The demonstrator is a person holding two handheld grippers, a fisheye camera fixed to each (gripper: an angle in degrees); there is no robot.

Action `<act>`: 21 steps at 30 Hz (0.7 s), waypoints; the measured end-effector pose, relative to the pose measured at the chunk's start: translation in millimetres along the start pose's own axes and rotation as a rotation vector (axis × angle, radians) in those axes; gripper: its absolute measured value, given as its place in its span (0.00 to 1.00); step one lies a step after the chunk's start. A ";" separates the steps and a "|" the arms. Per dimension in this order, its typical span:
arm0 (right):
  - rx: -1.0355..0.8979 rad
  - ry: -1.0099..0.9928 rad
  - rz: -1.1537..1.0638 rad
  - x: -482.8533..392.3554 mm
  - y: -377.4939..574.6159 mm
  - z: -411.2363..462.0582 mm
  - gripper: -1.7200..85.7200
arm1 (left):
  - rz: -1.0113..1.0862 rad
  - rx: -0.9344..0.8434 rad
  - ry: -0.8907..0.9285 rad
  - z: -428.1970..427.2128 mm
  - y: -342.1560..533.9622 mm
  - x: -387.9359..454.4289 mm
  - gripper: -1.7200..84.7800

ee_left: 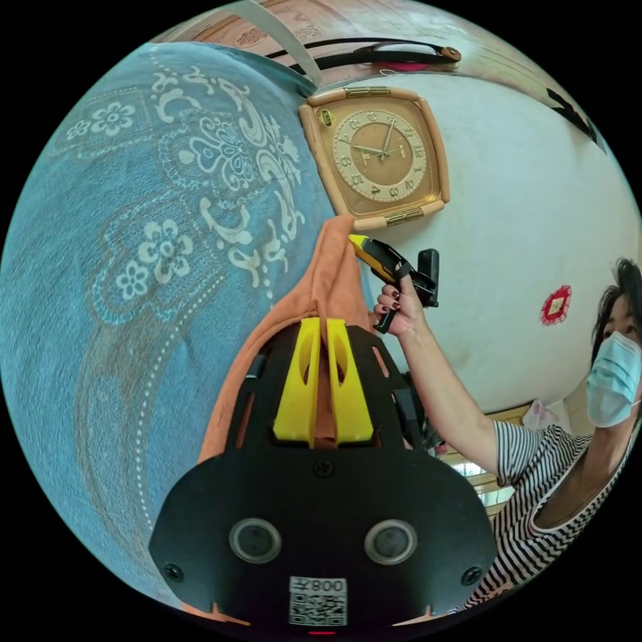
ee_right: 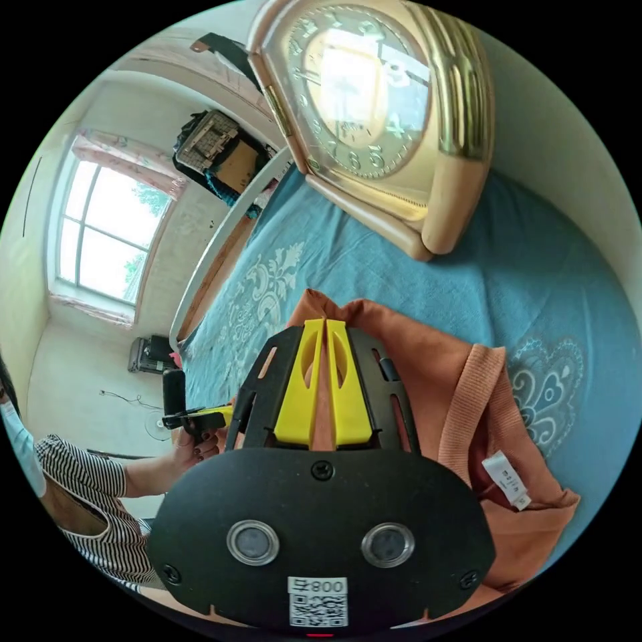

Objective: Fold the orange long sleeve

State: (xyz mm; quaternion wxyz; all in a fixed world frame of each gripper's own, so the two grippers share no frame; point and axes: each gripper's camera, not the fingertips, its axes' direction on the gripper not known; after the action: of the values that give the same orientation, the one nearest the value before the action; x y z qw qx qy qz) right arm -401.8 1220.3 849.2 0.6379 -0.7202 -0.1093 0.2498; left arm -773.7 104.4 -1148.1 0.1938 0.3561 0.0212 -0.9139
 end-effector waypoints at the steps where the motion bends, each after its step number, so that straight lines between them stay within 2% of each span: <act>1: -0.014 -0.006 0.031 1.2 2.0 8.1 0.03 | 0.001 -0.004 -0.018 4.5 3.5 -4.5 0.04; 8: 0.117 -0.052 0.025 -29.7 44.6 -14.4 0.03 | -0.025 0.080 -0.012 -2.9 49.2 -12.7 0.03; 11: 0.206 -0.020 0.022 -50.5 87.6 -40.5 0.02 | 0.084 0.079 -0.097 -0.5 69.9 8.0 0.03; 13: 0.200 -0.002 -0.006 -69.3 120.8 -49.3 0.02 | 0.155 0.053 -0.098 11.1 76.3 19.5 0.02; 18: 0.056 0.281 -0.047 -126.0 217.1 -40.3 0.02 | 0.288 -0.049 -0.189 62.2 84.6 32.5 0.02; 21: -0.094 0.481 -0.033 -137.9 264.6 -7.2 0.02 | 0.299 -0.162 -0.346 101.7 97.6 16.5 0.02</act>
State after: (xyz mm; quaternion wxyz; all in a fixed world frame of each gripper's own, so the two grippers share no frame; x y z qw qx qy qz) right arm -558.3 1105.5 622.4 0.6155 -0.7859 0.0224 0.0556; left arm -814.1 -9.4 -1073.5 0.3554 0.1770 0.0080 -0.9178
